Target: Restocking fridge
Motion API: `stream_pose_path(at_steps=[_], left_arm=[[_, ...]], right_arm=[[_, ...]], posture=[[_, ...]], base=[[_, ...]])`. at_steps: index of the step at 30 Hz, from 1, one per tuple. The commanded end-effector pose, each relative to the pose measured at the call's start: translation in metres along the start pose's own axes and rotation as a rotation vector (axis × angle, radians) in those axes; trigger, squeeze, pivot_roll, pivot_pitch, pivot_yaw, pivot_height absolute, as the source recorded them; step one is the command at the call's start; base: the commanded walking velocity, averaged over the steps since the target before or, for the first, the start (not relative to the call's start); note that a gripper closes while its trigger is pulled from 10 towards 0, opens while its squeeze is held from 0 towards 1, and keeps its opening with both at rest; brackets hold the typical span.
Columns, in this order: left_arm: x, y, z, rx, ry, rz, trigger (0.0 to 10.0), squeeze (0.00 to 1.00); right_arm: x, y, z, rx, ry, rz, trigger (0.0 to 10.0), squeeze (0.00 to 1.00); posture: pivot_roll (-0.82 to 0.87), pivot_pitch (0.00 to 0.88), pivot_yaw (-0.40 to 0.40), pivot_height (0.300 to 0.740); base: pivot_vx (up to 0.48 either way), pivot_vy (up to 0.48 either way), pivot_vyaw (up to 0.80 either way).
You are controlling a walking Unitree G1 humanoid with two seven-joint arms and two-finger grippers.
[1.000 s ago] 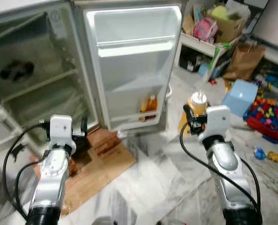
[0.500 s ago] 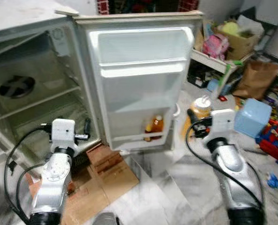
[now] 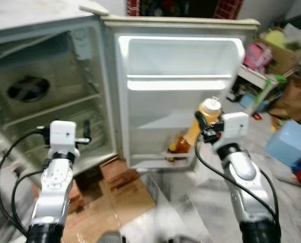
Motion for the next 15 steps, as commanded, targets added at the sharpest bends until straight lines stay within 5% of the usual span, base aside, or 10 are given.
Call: stream_pose_path(at_steps=[1, 15], left_arm=[[0.0, -0.003, -0.008, 0.022, -0.019, 0.021, 10.0, 0.0], [-0.003, -0.001, -0.013, 0.022, -0.038, 0.016, 10.0, 0.0]], right_arm=[[0.001, 0.002, -0.011, 0.005, -0.033, -0.01, 10.0, 0.0], [0.001, 0.015, -0.008, 0.01, -0.021, -0.068, 10.0, 0.0]], posture=[[0.06, 0.0, -0.024, 0.74], [0.06, 0.0, -0.019, 0.74]], base=[[0.0, 0.0, 0.42], [0.017, -0.325, 0.0]])
Point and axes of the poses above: a point about 5 cm out from each wrist's last joint towards the gripper, its own x axis pointing back from the gripper into the wrist, its own y axis along the axis of the wrist's last joint, z = x × y, the point moved 6 cm from there along -x, pointing out of the wrist towards the gripper, and after that the axes turned 9 degrees about x, right-handed, at the moved point
